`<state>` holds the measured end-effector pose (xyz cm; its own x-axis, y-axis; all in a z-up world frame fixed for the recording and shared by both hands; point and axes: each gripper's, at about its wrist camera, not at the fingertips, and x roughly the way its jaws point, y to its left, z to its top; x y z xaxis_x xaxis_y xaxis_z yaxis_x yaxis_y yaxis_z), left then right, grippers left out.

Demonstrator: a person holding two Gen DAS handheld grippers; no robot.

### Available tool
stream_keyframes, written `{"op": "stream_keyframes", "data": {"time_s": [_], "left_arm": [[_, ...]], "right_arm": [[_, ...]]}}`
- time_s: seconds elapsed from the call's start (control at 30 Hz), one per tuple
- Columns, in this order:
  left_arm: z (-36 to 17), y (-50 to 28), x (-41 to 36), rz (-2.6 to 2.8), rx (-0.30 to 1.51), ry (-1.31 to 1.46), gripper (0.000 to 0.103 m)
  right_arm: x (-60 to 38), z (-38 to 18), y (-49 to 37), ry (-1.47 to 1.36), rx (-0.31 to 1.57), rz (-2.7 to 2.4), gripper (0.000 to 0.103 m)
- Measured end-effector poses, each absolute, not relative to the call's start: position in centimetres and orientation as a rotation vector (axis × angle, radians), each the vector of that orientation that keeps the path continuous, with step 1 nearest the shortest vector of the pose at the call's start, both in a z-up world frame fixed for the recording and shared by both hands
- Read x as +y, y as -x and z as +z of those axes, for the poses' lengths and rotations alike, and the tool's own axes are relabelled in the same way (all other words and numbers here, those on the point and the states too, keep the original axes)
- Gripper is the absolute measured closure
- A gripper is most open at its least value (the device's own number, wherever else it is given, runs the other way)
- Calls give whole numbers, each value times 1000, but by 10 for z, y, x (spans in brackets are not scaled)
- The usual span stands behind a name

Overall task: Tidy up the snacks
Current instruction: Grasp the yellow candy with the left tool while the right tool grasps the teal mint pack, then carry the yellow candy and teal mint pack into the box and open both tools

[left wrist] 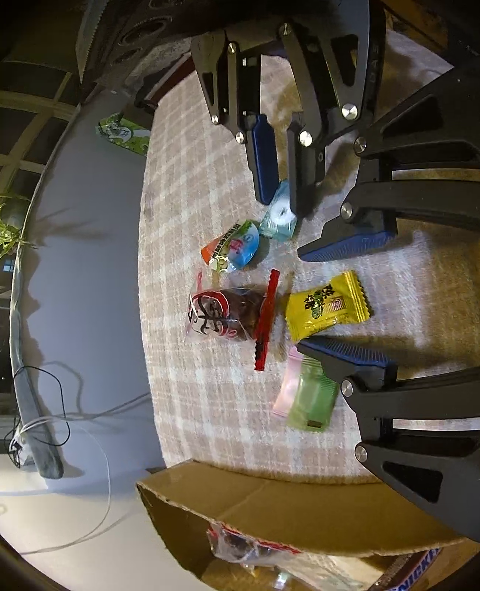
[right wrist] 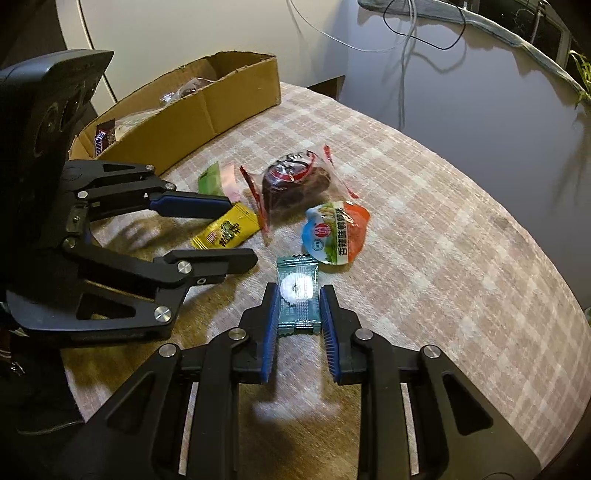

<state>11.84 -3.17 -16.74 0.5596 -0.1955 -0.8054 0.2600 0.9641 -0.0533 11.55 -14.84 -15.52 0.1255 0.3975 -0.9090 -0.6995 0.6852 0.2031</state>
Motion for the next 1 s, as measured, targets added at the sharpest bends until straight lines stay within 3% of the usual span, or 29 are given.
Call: {"op": "stream_keyframes", "data": {"time_s": [0.13, 0.5, 1.0], "left_arm": [[-168, -117, -32, -241, 925, -82, 80], [-160, -102, -27, -254, 913, -45, 81], [-103, -77, 21, -214, 772, 44, 81]], "right_arm": [[-152, -156, -116, 295, 1203, 800, 80], [-153, -140, -112, 263, 1174, 795, 80], [-130, -90, -118, 225, 1072, 815, 80]]}}
